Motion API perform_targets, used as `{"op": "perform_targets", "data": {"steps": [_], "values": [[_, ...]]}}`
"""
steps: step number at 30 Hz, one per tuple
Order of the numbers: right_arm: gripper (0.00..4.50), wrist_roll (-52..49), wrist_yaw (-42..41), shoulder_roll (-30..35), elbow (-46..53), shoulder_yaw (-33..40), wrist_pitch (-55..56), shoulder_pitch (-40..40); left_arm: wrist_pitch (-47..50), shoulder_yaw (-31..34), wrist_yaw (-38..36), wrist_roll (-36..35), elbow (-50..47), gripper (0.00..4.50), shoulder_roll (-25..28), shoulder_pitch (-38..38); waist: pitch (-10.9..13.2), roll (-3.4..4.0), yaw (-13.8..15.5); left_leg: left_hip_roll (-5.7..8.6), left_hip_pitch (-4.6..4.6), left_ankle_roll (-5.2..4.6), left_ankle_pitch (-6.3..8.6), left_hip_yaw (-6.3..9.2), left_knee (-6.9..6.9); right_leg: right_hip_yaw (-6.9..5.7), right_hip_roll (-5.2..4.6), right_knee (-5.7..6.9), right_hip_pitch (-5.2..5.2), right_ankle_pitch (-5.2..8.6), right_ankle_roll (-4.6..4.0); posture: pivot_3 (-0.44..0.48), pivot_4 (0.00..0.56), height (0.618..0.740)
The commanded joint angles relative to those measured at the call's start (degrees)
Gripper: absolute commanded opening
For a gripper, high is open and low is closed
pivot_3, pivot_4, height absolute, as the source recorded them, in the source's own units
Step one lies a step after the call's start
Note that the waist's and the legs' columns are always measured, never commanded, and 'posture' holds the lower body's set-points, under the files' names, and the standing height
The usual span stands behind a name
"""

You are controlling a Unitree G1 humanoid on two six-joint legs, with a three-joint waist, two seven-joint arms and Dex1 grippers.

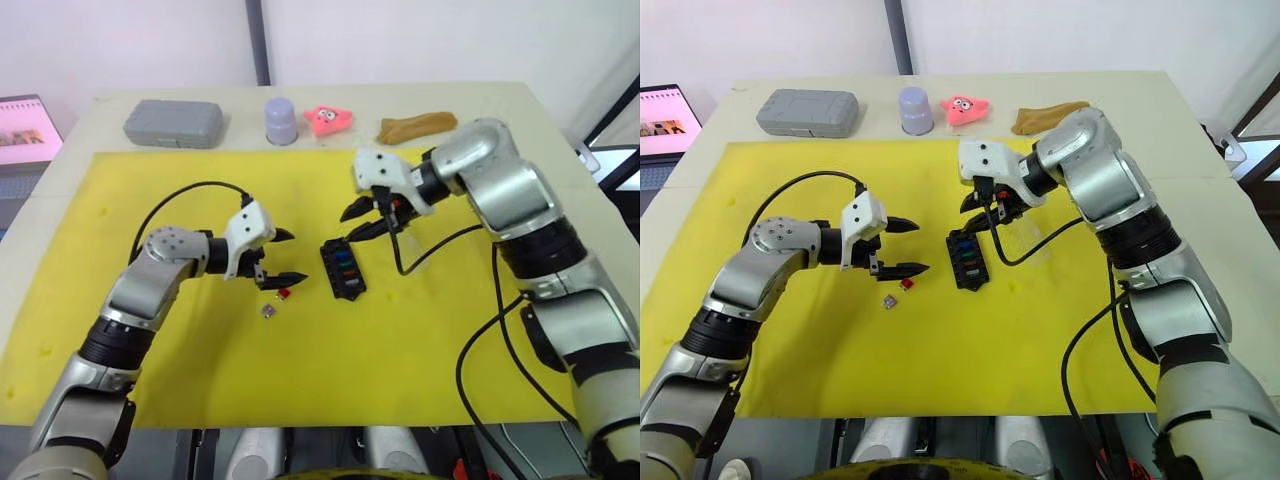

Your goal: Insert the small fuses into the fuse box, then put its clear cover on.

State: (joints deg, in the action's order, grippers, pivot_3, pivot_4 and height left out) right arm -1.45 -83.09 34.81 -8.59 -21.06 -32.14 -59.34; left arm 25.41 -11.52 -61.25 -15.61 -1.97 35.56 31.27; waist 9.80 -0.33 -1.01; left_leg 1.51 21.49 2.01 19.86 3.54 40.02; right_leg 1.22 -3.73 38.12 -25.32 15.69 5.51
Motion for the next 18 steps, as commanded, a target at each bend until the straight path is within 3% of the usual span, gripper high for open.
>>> {"op": "perform_targets", "data": {"steps": [1, 2, 18], "values": [[0.59, -2.61, 3.42, -0.79, 1.75, 3.20, 0.71, 4.20, -1.27, 1.58, -0.47, -0.20, -0.27, 4.50, 0.49, 1.26, 0.00, -0.01, 0.10, 0.00, 0.00, 0.00, 0.00, 0.00, 0.01, 0.00, 0.00, 0.00, 0.02, 0.00, 0.00, 0.000, 0.150, 0.740], [0.06, -3.78, 3.92, -1.35, 2.12, 4.01, 0.59, 5.59, -1.28, 1.50, -0.55, -0.14, -0.16, 4.50, 0.50, 1.38, 0.00, 0.00, 0.07, 0.02, 0.00, 0.00, 0.00, -0.01, 0.01, 0.00, -0.03, 0.00, 0.02, 0.00, 0.00, 0.000, 0.150, 0.740], [0.06, -8.26, 5.29, -0.89, 3.73, 3.61, 0.58, 11.85, -0.91, 1.52, -1.53, -0.05, 0.02, 4.50, 0.92, 1.75, 0.01, 0.00, -0.02, 0.01, 0.01, 0.00, 0.00, -0.02, 0.01, 0.01, 0.00, 0.01, 0.00, 0.00, 0.00, 0.000, 0.150, 0.740]]}}
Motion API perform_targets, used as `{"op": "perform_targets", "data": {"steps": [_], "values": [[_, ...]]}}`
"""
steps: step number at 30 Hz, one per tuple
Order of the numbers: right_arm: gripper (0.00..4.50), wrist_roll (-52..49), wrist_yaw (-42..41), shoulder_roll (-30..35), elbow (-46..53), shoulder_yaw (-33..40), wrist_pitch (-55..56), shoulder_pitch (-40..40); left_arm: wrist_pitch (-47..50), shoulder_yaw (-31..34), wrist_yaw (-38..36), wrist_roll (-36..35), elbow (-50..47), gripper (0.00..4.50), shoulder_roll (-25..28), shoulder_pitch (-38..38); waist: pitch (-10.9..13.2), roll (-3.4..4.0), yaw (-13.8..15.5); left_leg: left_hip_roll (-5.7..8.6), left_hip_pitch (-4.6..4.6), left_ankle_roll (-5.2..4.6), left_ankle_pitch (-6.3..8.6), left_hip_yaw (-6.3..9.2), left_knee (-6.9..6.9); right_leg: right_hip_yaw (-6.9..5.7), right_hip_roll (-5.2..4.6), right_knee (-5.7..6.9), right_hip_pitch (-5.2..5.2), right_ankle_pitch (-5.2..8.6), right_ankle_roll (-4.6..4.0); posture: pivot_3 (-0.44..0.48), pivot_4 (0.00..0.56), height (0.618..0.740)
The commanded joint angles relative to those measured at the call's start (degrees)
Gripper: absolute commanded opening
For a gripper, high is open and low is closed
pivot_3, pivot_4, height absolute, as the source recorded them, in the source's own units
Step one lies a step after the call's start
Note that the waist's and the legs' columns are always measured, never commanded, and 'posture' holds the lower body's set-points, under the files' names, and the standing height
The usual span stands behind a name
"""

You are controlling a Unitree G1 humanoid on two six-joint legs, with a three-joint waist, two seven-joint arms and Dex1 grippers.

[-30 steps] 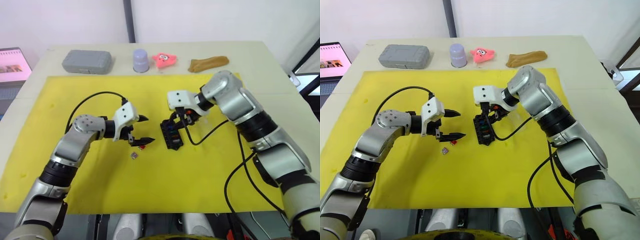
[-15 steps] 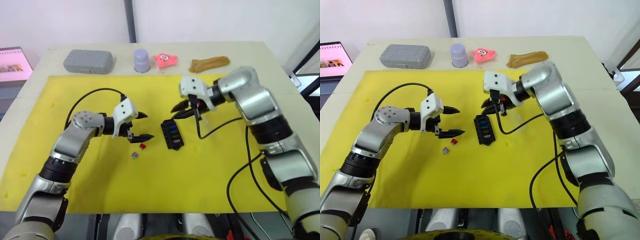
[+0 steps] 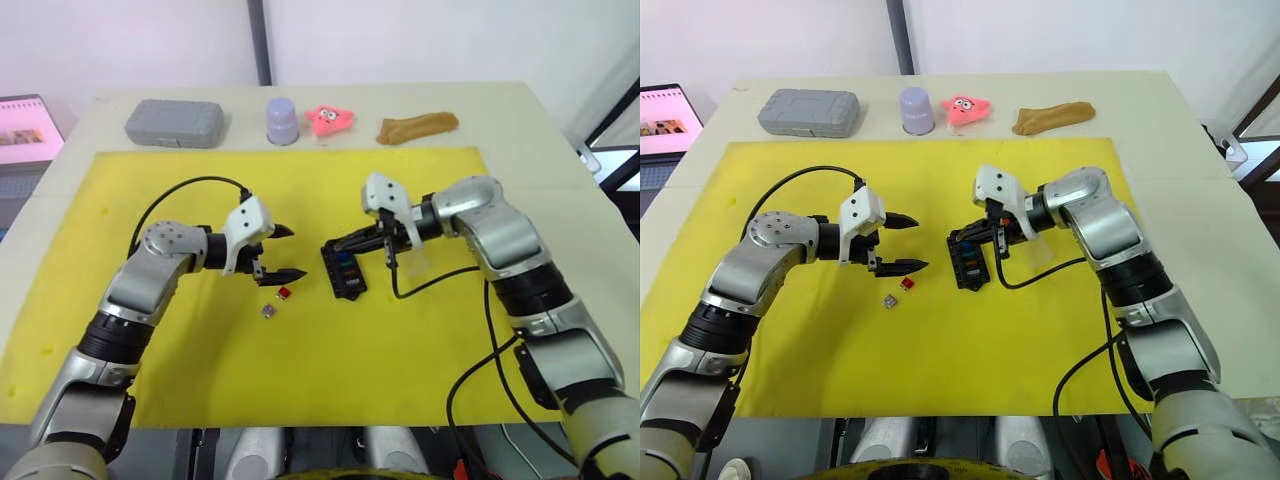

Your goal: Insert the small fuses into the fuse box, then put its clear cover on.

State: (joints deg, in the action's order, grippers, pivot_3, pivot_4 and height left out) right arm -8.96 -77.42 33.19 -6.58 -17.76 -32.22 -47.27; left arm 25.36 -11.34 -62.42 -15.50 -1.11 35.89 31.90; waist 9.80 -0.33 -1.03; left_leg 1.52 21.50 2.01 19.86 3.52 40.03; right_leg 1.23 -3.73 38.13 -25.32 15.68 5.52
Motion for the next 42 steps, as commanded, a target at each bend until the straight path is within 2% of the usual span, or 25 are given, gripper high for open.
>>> {"op": "perform_targets", "data": {"steps": [1, 10, 21, 25, 30, 34, 36, 39, 42], "values": [[0.06, -0.50, 0.01, 0.65, 1.29, 0.27, 1.02, -0.22, -0.84, 1.34, -0.33, -0.16, -0.84, 4.50, 0.58, 1.12, 0.00, 0.00, 0.00, 0.00, 0.00, 0.00, 0.00, 0.00, 0.00, 0.00, 0.00, 0.00, 0.00, 0.00, 0.00, 0.000, 0.150, 0.740], [0.06, 0.94, 0.65, 0.65, -1.31, -0.52, 2.60, -0.31, -0.63, 1.35, -0.37, -0.37, -1.06, 4.50, 0.50, 1.08, 0.00, 0.00, -0.01, 0.00, 0.00, 0.00, 0.00, 0.00, 0.00, 0.00, 0.01, 0.00, 0.00, 0.00, 0.00, 0.000, 0.150, 0.740], [0.06, 6.62, 0.60, 2.02, -5.69, -5.57, 7.60, 0.74, -0.67, 1.23, -0.24, -0.19, -1.02, 4.50, 0.43, 1.12, -0.02, -0.02, 0.01, 0.00, -0.11, 0.00, 0.00, 0.00, 0.00, 0.00, 0.01, 0.00, 0.12, 0.00, 0.00, 0.000, 0.150, 0.740], [0.06, 4.54, 0.34, 1.60, -4.97, -3.74, 6.16, -0.60, -0.50, 1.47, -0.28, -0.37, -1.29, 4.50, 0.62, 1.07, -0.03, -0.03, 0.06, 0.00, -0.13, 0.00, 0.00, 0.01, 0.02, -0.01, 0.00, -0.01, 0.18, 0.00, 0.00, 0.000, 0.150, 0.740], [0.06, -2.50, -1.41, 3.32, 3.17, 1.60, -2.83, -3.01, 2.60, 4.27, -0.89, -4.02, -2.99, 4.50, 1.00, 1.49, -0.01, -0.02, 0.08, -0.01, -0.03, 0.00, 0.00, 0.02, 0.02, -0.01, 0.00, 0.00, 0.06, 0.00, 0.00, 0.000, 0.150, 0.740], [0.06, -7.02, -1.29, 7.03, 9.77, 6.09, -8.34, -2.62, 5.97, 7.64, -2.90, -7.49, -4.70, 4.50, 3.94, 1.10, 0.00, -0.02, 0.10, -0.01, 0.03, 0.00, 0.00, 0.03, 0.00, -0.01, -0.01, -0.01, -0.01, 0.00, 0.00, 0.000, 0.150, 0.740], [0.06, -7.54, -0.61, 9.78, 12.43, 8.27, -7.74, -0.89, 8.47, 10.33, -4.20, -10.39, -5.47, 4.50, 6.27, 0.31, 0.01, -0.02, 0.08, -0.01, 0.02, 0.00, 0.00, 0.03, 0.00, -0.01, -0.02, -0.01, -0.01, 0.00, 0.00, 0.000, 0.150, 0.740], [0.06, -7.47, -0.27, 15.33, 15.40, 11.89, -4.52, 3.90, 14.79, 15.60, -7.29, -17.08, -6.85, 4.50, 10.84, -1.40, 0.01, -0.03, 0.16, -0.03, 0.02, -0.01, 0.01, 0.04, -0.02, -0.02, 0.00, -0.02, 0.00, 0.00, 0.00, 0.000, 0.150, 0.740], [0.06, -7.61, -1.30, 22.10, 16.47, 15.73, -2.21, 9.88, 16.30, 18.15, -10.12, -17.96, -5.87, 4.50, 16.83, -4.28, 0.03, 0.00, 0.24, -0.02, 0.01, -0.06, 0.04, 0.01, -0.03, -0.01, -0.02, -0.05, 0.02, 0.00, 0.00, 0.000, 0.150, 0.740]]}}
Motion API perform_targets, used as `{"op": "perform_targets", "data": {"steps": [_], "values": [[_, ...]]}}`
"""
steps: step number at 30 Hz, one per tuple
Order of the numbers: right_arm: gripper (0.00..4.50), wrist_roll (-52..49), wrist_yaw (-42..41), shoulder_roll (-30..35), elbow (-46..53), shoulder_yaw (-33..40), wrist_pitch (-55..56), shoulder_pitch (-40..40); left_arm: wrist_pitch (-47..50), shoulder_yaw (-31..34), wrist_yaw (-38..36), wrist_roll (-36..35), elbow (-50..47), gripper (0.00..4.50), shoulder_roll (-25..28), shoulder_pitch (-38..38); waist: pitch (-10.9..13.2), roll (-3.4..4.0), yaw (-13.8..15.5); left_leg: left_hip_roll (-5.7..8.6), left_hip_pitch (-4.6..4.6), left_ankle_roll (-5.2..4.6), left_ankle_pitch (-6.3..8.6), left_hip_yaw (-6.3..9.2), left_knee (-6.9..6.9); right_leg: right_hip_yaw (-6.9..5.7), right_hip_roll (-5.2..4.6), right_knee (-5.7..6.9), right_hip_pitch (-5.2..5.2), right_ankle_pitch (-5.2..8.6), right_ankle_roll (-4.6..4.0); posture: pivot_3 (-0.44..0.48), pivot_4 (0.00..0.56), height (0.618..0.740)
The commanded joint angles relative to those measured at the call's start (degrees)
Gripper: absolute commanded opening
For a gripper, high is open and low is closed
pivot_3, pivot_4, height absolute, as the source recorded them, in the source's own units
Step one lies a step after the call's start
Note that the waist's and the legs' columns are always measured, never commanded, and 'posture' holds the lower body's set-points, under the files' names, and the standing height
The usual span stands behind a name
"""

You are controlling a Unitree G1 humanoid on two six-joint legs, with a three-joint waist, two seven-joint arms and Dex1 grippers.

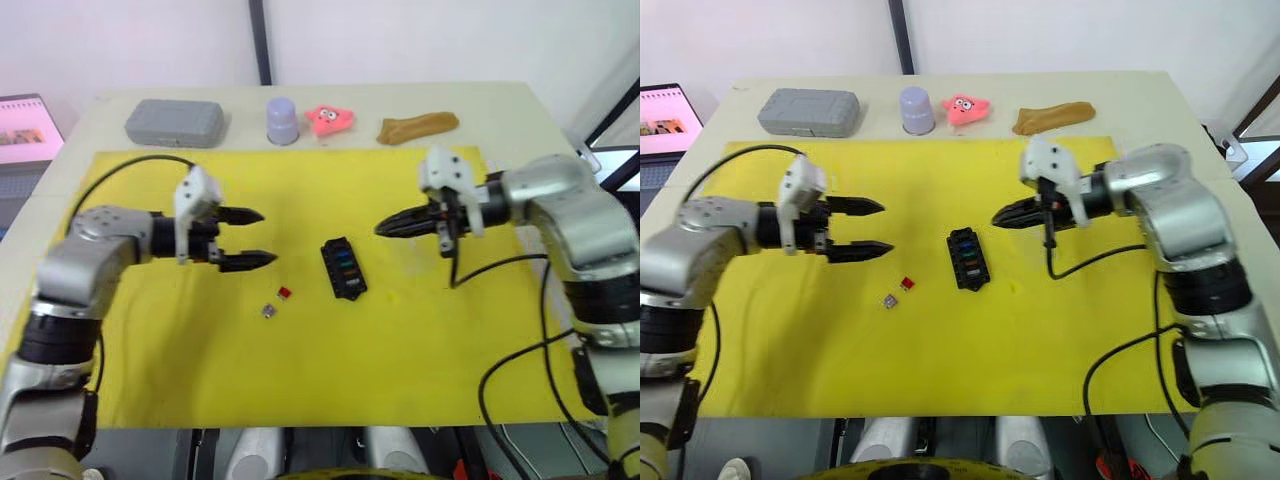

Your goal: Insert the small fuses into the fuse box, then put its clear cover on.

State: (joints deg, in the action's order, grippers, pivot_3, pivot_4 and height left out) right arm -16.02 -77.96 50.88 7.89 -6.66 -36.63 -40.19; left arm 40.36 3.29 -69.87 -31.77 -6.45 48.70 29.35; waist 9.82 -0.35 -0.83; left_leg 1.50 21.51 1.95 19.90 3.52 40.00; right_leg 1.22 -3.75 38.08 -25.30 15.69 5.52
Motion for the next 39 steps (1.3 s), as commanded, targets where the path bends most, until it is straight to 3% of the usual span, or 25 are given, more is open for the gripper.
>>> {"op": "perform_targets", "data": {"steps": [1, 3, 7, 11, 18, 23, 31, 39], "values": [[0.30, -0.89, -1.15, 6.78, 1.93, 6.45, 2.60, 5.06, 0.37, 4.18, -3.72, -0.85, 0.47, 4.50, 6.35, -3.23, 0.03, 0.04, 0.03, 0.01, 0.00, -0.01, 0.00, -0.01, 0.00, 0.00, 0.00, 0.00, 0.01, 0.00, 0.00, 0.000, 0.150, 0.740], [0.81, -1.59, -1.39, 9.66, 1.73, 8.68, 3.16, 7.84, -1.06, 4.86, -4.95, 0.20, 1.96, 4.50, 9.29, -5.06, 0.04, 0.06, 0.05, 0.01, -0.03, -0.03, 0.02, -0.04, 0.00, 0.02, 0.00, 0.00, 0.03, 0.00, 0.00, 0.000, 0.150, 0.740], [2.88, -0.67, -2.81, 17.03, -0.79, 15.47, 7.82, 17.36, -6.32, 6.77, -7.77, 3.87, 11.30, 4.50, 15.69, -7.45, 0.05, 0.06, 0.04, -0.03, -0.08, -0.39, 0.22, -0.04, -0.02, 0.00, 0.08, 0.00, 0.06, 0.00, -0.01, 0.000, 0.150, 0.740], [4.48, -1.79, -1.72, 18.65, -0.75, 18.36, 8.32, 20.98, -9.07, 6.21, -9.09, 5.05, 15.28, 4.50, 16.95, -7.25, 0.06, 0.10, -0.12, -0.03, -0.10, -0.43, 0.24, -0.09, -0.02, 0.01, 0.08, 0.00, 0.08, 0.00, -0.01, 0.000, 0.150, 0.740], [4.48, -4.81, 1.49, 16.39, 4.90, 15.32, 5.29, 16.66, -3.25, 2.80, -10.05, 1.02, 7.99, 4.50, 12.47, -6.46, 0.07, 0.10, -0.02, -0.05, -0.09, -0.43, 0.24, -0.09, 0.01, 0.03, 0.06, 0.01, 0.08, 0.00, 0.00, 0.000, 0.150, 0.740], [4.48, -8.93, 3.14, 11.29, 14.03, 7.86, 0.03, 7.39, 10.96, -2.29, -10.92, -6.47, 5.22, 4.50, 6.91, -3.95, 0.07, 0.12, -0.18, -0.08, -0.10, -0.43, 0.24, -0.07, 0.01, 0.03, 0.09, 0.04, 0.07, 0.00, 0.00, 0.000, 0.150, 0.740], [4.48, -9.84, 6.23, 5.79, 21.48, -0.11, -3.59, 2.23, 24.91, -10.22, -13.50, -9.87, 10.28, 4.50, 4.38, -0.40, 0.08, 0.10, 0.02, -0.03, -0.05, -0.42, 0.23, -0.04, 0.06, 0.01, 0.06, 0.03, 0.06, 0.00, 0.00, 0.000, 0.150, 0.740], [4.48, -11.24, 8.74, 4.00, 24.38, -1.37, -5.53, 2.04, 32.94, -15.31, -13.26, -9.94, 17.23, 4.50, -0.27, 2.86, 0.06, 0.06, 0.00, -0.01, -0.04, -0.09, 0.04, -0.03, 0.06, 0.01, 0.07, 0.04, 0.06, 0.00, 0.00, 0.000, 0.150, 0.740]]}}
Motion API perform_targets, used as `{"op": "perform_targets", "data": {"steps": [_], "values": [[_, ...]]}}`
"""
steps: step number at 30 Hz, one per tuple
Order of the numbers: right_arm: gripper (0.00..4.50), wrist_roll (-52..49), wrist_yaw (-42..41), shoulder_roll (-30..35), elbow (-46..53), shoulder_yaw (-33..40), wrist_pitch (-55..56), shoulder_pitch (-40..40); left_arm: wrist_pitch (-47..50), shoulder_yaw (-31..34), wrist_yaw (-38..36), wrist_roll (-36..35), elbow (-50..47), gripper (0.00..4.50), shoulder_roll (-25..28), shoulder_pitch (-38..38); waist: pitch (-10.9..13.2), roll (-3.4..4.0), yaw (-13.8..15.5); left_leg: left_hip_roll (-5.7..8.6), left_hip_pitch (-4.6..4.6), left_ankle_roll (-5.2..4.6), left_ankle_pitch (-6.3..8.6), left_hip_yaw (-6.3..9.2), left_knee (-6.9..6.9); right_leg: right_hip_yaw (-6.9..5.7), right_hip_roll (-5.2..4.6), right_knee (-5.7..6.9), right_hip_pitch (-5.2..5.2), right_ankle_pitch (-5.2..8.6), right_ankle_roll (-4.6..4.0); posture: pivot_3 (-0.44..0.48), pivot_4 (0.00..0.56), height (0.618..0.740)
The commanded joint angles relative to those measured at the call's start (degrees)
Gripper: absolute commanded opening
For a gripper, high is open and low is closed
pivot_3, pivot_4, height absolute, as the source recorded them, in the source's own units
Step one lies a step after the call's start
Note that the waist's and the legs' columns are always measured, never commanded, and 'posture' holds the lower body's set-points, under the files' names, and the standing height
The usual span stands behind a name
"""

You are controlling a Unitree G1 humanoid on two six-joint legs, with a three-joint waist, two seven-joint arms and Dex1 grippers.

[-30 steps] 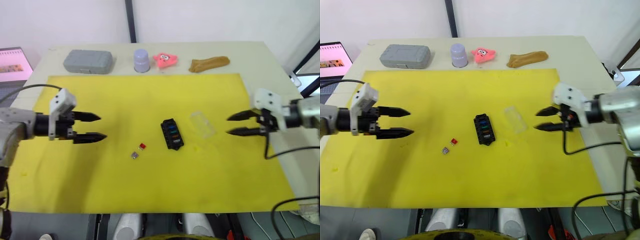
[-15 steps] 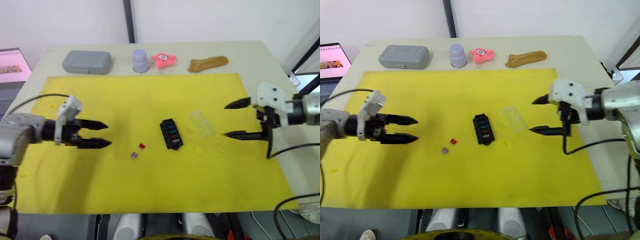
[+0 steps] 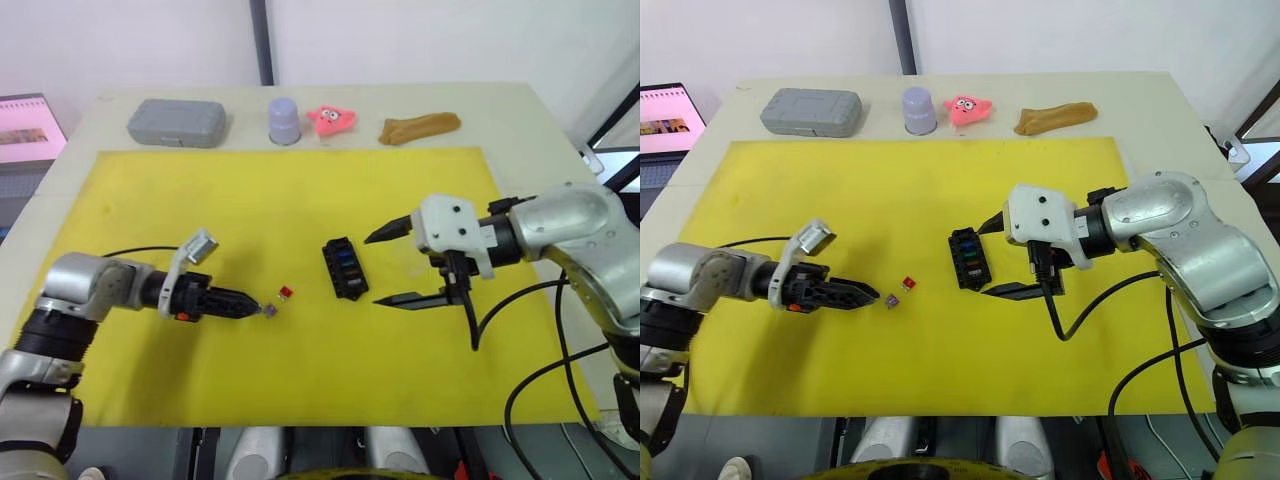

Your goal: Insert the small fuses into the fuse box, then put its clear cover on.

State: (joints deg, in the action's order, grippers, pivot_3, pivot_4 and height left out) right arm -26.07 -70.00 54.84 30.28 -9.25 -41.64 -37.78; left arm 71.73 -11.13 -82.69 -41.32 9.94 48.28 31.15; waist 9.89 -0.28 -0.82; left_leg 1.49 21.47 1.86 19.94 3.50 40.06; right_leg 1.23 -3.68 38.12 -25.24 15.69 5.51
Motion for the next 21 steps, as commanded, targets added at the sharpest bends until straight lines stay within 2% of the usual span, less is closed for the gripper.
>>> {"op": "perform_targets", "data": {"steps": [1, 18, 21], "values": [[4.48, -1.48, 0.99, 0.03, 2.25, 1.32, -0.84, -0.38, 1.65, -1.26, -0.46, -0.21, 1.24, 4.50, -0.12, 1.25, -0.01, 0.00, -0.01, 0.00, -0.01, 0.00, 0.00, 0.00, 0.00, 0.00, 0.00, 0.00, 0.00, 0.00, 0.00, 0.000, 0.150, 0.740], [4.48, -3.30, 3.44, 0.94, 4.80, 1.45, -3.61, -0.21, -1.93, -6.73, -0.66, 4.38, 5.68, 4.50, -6.38, 4.00, -0.05, 0.04, 0.48, 0.10, -0.07, 0.01, -0.01, 0.02, 0.03, 0.00, -0.12, -0.01, 0.13, 0.00, 0.00, 0.000, 0.150, 0.740], [4.50, -3.41, 3.69, 0.97, 5.03, 1.49, -4.07, -0.39, -2.96, -7.59, -0.94, 5.63, 6.05, 3.13, -6.44, 3.98, -0.06, 0.03, 0.45, 0.12, -0.07, 0.01, -0.01, 0.03, 0.05, 0.00, -0.13, -0.02, 0.16, 0.00, 0.00, 0.000, 0.150, 0.740]]}}
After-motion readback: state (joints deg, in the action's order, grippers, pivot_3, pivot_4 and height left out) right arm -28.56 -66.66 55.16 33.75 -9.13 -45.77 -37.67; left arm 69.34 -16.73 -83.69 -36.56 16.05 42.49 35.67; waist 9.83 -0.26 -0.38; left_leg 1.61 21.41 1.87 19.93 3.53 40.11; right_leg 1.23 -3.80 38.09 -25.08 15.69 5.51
